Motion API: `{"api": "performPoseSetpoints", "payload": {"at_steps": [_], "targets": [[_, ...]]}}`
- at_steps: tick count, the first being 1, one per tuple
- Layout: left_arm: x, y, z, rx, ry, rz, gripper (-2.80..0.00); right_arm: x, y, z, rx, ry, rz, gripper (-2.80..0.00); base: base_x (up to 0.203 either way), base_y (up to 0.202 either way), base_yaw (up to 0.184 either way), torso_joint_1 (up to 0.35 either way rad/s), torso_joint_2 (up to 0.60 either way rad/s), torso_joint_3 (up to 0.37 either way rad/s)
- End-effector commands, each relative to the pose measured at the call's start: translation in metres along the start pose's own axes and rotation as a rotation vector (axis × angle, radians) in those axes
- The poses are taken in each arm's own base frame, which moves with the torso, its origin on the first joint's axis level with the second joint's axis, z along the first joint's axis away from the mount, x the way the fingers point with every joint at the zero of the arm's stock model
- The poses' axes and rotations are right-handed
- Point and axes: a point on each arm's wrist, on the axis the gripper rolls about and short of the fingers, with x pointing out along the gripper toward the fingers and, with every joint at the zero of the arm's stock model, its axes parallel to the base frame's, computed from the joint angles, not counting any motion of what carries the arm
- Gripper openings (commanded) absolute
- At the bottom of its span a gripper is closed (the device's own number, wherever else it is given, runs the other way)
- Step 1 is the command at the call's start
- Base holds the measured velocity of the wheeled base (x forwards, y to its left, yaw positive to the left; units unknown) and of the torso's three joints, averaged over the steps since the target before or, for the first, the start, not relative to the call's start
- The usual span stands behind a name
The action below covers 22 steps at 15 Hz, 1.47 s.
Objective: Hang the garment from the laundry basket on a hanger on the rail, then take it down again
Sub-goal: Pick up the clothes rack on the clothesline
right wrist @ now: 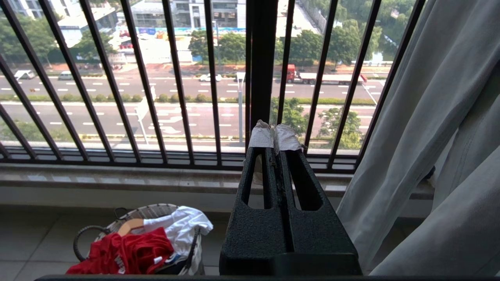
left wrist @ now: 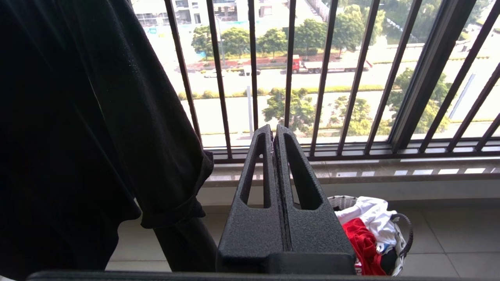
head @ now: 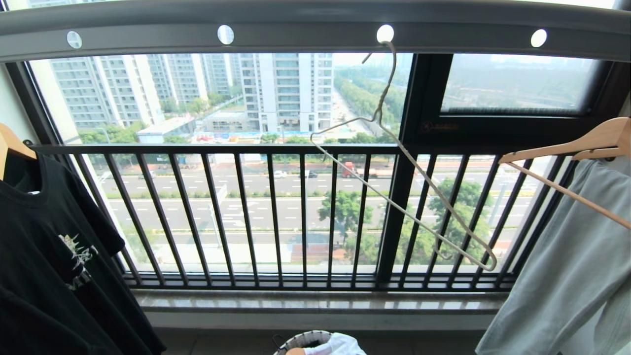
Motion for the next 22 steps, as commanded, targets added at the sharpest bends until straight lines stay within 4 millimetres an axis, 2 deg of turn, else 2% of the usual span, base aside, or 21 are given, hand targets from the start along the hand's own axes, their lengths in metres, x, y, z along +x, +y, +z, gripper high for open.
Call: {"api": "performPoseSetpoints", "payload": {"at_steps": [1, 11, 12, 14, 16, 20, 22], "targets": [[0.000, 0.000, 0.000, 0.000, 0.000, 0.000, -2.80, 0.000, 0.000, 0.000, 0.000, 0.003, 0.002, -2.80, 0.000, 0.000, 0.000, 0.000, 0.00, 0.000], [0.000, 0.000, 0.000, 0.000, 0.000, 0.000, -2.80, 0.000, 0.000, 0.000, -0.007, 0.000, -0.003, -2.80, 0.000, 0.000, 0.000, 0.000, 0.00, 0.000], [0.000, 0.000, 0.000, 0.000, 0.000, 0.000, -2.80, -0.001, 0.000, 0.005, -0.007, -0.018, -0.003, -2.80, 0.000, 0.000, 0.000, 0.000, 0.00, 0.000], [0.000, 0.000, 0.000, 0.000, 0.002, 0.001, -2.80, -0.007, 0.000, 0.027, -0.006, -0.056, -0.003, -2.80, 0.000, 0.000, 0.000, 0.000, 0.00, 0.000], [0.000, 0.000, 0.000, 0.000, 0.000, 0.000, -2.80, -0.002, 0.001, 0.049, -0.006, 0.001, 0.009, -2.80, 0.000, 0.000, 0.000, 0.000, 0.00, 0.000], [0.000, 0.000, 0.000, 0.000, 0.000, 0.000, -2.80, 0.023, 0.003, 0.102, 0.000, 0.143, 0.099, -2.80, 0.000, 0.000, 0.000, 0.000, 0.00, 0.000], [0.000, 0.000, 0.000, 0.000, 0.000, -0.001, -2.80, 0.039, 0.006, 0.143, 0.010, 0.197, 0.184, -2.80, 0.000, 0.000, 0.000, 0.000, 0.00, 0.000]]}}
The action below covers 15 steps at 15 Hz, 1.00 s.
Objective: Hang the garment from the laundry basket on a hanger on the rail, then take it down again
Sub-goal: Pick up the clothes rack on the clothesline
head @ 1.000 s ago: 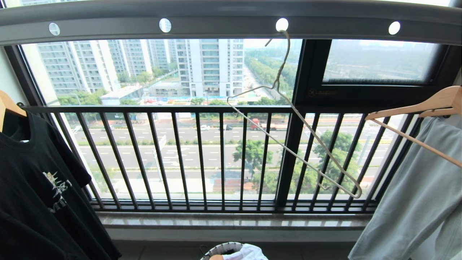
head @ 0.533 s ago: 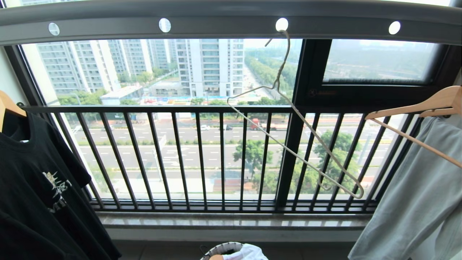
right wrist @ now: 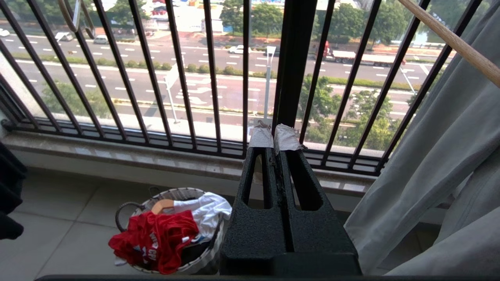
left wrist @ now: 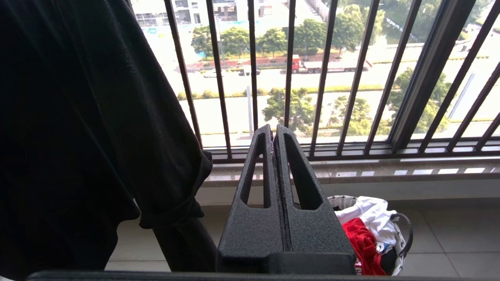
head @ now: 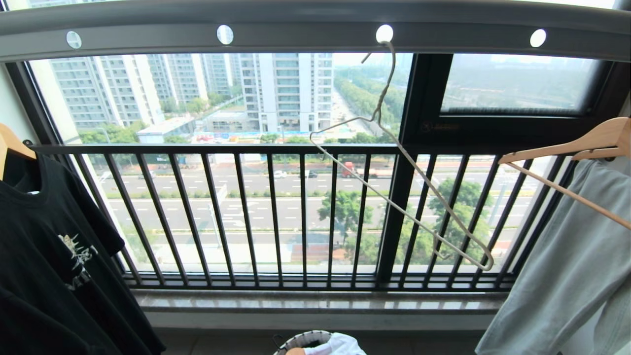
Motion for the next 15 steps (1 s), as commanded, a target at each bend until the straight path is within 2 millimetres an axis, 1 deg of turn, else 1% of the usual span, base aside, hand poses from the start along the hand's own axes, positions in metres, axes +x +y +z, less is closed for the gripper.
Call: {"api": "performPoseSetpoints", "payload": {"at_steps": [1, 2, 4, 6, 7, 8, 10, 12, 15], "targets": [[0.000, 0.000, 0.000, 0.000, 0.000, 0.001, -2.80, 0.030, -0.001, 0.049, 0.021, 0.123, 0.100, -2.80, 0.000, 0.000, 0.000, 0.000, 0.00, 0.000], [0.000, 0.000, 0.000, 0.000, 0.001, 0.001, -2.80, 0.041, -0.001, 0.065, 0.033, 0.163, 0.159, -2.80, 0.000, 0.000, 0.000, 0.000, 0.00, 0.000], [0.000, 0.000, 0.000, 0.000, 0.000, -0.001, -2.80, 0.068, -0.002, 0.092, 0.051, 0.229, 0.244, -2.80, 0.000, 0.000, 0.000, 0.000, 0.00, 0.000], [0.000, 0.000, 0.000, 0.000, 0.000, 0.000, -2.80, 0.092, 0.004, 0.119, 0.061, 0.250, 0.346, -2.80, 0.000, 0.000, 0.000, 0.000, 0.00, 0.000], [0.000, 0.000, 0.000, 0.000, 0.001, 0.000, -2.80, 0.100, 0.010, 0.128, 0.062, 0.266, 0.397, -2.80, 0.000, 0.000, 0.000, 0.000, 0.00, 0.000], [0.000, 0.000, 0.000, 0.000, 0.000, 0.001, -2.80, 0.108, 0.017, 0.134, 0.056, 0.293, 0.429, 0.00, 0.000, 0.000, 0.000, 0.000, 0.00, 0.000], [0.000, 0.000, 0.000, 0.000, 0.000, 0.001, -2.80, 0.121, 0.032, 0.143, 0.022, 0.327, 0.460, 0.00, 0.000, 0.000, 0.000, 0.000, 0.00, 0.000], [0.000, 0.000, 0.000, 0.000, 0.000, 0.002, -2.80, 0.136, 0.054, 0.151, -0.006, 0.347, 0.483, 0.00, 0.000, 0.000, 0.000, 0.000, 0.00, 0.000], [0.000, 0.000, 0.000, 0.000, 0.000, 0.001, -2.80, 0.169, 0.088, 0.158, -0.058, 0.370, 0.428, 0.00, 0.000, 0.000, 0.000, 0.000, 0.00, 0.000]]}}
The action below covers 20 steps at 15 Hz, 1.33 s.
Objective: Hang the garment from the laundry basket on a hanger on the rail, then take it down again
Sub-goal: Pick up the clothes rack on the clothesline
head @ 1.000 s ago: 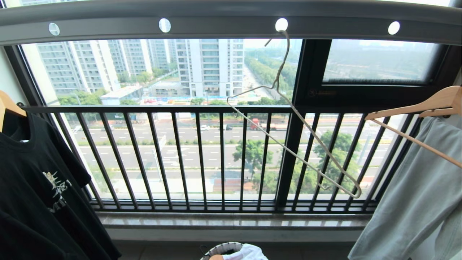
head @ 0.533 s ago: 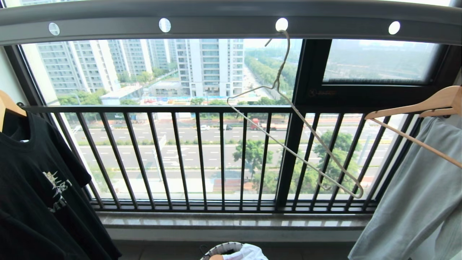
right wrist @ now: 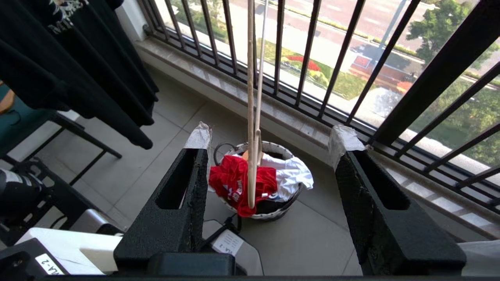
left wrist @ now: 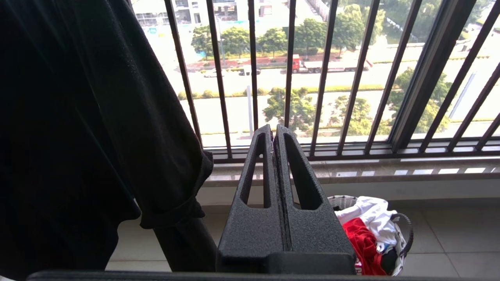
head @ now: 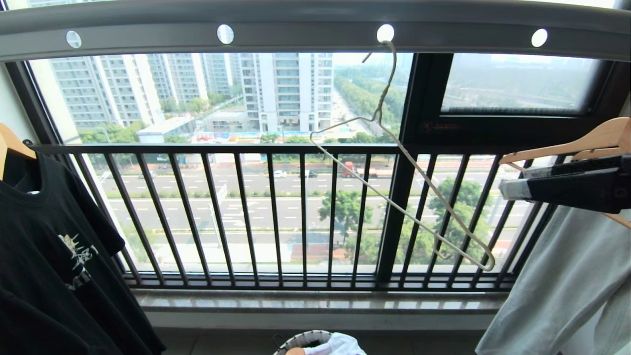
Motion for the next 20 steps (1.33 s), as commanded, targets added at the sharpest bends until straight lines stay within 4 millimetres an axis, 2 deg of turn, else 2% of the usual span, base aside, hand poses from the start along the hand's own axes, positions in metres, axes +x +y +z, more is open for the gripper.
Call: {"api": "performPoseSetpoints", "payload": {"at_steps": [1, 7, 10, 13, 14, 20], "targets": [[0.000, 0.000, 0.000, 0.000, 0.000, 0.000, -2.80, 0.049, 0.011, 0.013, -0.038, 0.070, -0.013, 0.00, 0.000, 0.000, 0.000, 0.000, 0.00, 0.000], [0.000, 0.000, 0.000, 0.000, 0.000, -0.001, -2.80, 0.120, 0.012, 0.027, -0.133, 0.112, -0.035, 0.00, 0.000, 0.000, 0.000, 0.000, 0.00, 0.000], [0.000, 0.000, 0.000, 0.000, 0.000, 0.001, -2.80, 0.148, 0.003, 0.030, -0.175, 0.133, -0.061, 0.00, 0.000, 0.000, 0.000, 0.000, 0.00, 0.000], [0.000, 0.000, 0.000, 0.000, 0.000, 0.000, -2.80, 0.164, -0.004, 0.031, -0.189, 0.146, -0.079, 0.00, 0.000, 0.000, 0.000, 0.000, 0.00, 0.000], [0.000, 0.000, 0.000, 0.000, 0.000, 0.000, -2.80, 0.165, -0.005, 0.031, -0.205, 0.147, -0.080, -2.80, 0.000, 0.000, 0.000, 0.000, 0.00, 0.000], [0.000, 0.000, 0.000, 0.000, 0.000, 0.000, -2.80, 0.171, -0.006, 0.032, -0.214, 0.149, -0.082, -2.80, 0.000, 0.000, 0.000, 0.000, 0.00, 0.000]]}}
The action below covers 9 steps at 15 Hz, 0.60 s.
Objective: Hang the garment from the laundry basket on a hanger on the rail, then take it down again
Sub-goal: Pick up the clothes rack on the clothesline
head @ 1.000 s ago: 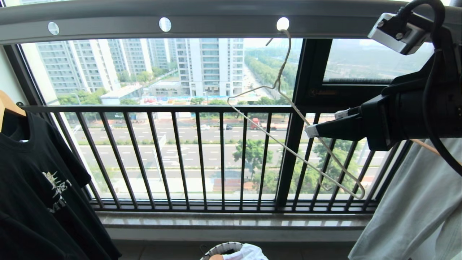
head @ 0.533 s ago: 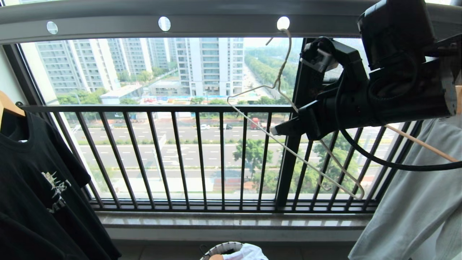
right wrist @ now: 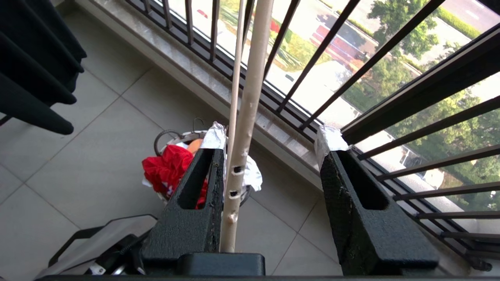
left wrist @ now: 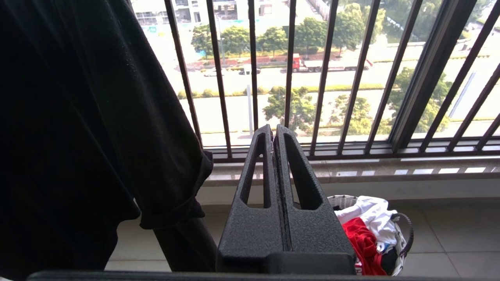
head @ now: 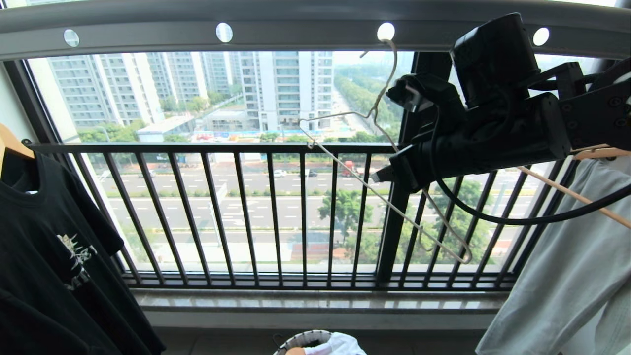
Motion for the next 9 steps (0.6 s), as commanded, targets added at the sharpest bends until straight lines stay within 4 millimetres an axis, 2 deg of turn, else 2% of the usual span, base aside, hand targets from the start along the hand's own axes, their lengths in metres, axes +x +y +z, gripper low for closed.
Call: {"api": "performPoseSetpoints", "payload": {"at_steps": [1, 5, 9], "targets": [[0.000, 0.000, 0.000, 0.000, 0.000, -0.001, -2.80, 0.000, 0.000, 0.000, -0.001, 0.002, -0.001, -2.80, 0.000, 0.000, 0.000, 0.000, 0.00, 0.000], [0.000, 0.000, 0.000, 0.000, 0.000, 0.000, -2.80, -0.005, -0.001, 0.001, 0.003, -0.008, -0.003, -2.80, 0.000, 0.000, 0.000, 0.000, 0.00, 0.000], [0.000, 0.000, 0.000, 0.000, 0.000, 0.000, -2.80, -0.022, -0.001, -0.002, 0.004, -0.018, -0.014, -2.80, 0.000, 0.000, 0.000, 0.000, 0.00, 0.000]]}}
